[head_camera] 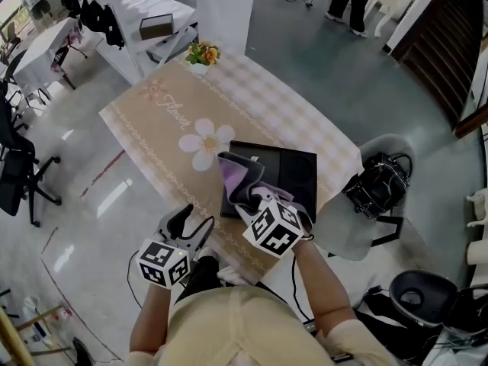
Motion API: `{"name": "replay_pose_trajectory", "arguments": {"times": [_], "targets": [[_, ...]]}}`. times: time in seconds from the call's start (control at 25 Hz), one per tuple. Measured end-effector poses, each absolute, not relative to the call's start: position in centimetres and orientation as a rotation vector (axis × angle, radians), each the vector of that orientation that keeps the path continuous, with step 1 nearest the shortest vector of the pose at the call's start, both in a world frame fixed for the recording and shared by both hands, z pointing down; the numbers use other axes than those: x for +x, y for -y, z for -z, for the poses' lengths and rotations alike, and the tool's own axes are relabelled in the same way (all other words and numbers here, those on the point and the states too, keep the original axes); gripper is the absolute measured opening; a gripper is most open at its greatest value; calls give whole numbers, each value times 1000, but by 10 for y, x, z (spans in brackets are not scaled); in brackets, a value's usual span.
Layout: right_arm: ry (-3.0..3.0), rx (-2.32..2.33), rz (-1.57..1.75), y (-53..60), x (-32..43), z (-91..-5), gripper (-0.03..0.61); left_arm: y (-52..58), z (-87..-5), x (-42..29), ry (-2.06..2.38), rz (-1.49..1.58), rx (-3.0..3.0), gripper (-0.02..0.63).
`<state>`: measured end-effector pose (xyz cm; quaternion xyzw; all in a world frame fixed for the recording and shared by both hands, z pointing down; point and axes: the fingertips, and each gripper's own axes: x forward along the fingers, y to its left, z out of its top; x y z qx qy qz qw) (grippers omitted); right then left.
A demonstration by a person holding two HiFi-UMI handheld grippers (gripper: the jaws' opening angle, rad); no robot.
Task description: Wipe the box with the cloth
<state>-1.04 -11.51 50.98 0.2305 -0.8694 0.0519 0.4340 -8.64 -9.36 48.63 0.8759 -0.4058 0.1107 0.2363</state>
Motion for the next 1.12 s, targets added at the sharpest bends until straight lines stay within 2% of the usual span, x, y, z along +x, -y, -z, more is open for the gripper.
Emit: {"name": "replay_pose_trajectory", "arguments": {"times": [0.4,1.12], "targets": [[2287,472,-318,99,-22,-493,55,89,-481,-82,1126,-299,2411,253],[2476,395,-311,65,1,-450,55,60,-458,-56,1198,-256,2430,253]]}}
